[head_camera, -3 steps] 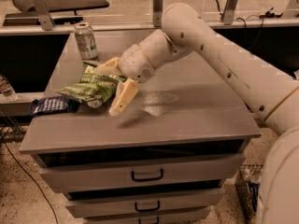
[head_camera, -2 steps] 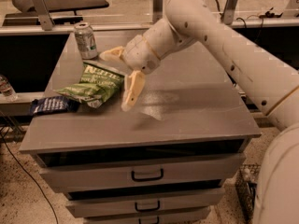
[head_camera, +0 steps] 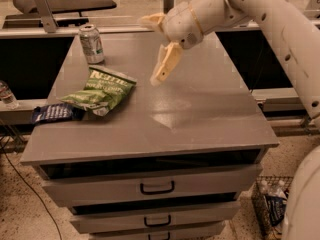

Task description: Move green jalapeno chip bag near rxbar blueberry

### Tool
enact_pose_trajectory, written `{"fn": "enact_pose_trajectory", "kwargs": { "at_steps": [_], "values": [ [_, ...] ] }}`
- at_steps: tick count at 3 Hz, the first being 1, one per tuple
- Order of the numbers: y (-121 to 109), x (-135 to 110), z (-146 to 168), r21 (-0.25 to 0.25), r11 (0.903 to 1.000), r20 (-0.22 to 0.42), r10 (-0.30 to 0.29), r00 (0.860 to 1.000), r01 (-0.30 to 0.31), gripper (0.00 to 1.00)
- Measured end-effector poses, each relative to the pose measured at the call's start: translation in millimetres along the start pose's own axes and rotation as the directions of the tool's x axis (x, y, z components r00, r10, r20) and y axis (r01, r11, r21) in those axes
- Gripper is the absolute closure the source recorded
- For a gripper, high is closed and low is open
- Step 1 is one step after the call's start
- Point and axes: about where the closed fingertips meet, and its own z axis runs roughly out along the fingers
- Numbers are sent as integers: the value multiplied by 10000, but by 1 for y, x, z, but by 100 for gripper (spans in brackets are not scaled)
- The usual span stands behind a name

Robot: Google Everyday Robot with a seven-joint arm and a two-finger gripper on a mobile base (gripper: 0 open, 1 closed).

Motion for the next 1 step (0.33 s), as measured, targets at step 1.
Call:
{"fn": "enact_pose_trajectory", "kwargs": {
  "at_steps": [1],
  "values": [
    [-8, -6, -9, 257, 9996, 48, -117, 9999, 116, 0]
  ]
}}
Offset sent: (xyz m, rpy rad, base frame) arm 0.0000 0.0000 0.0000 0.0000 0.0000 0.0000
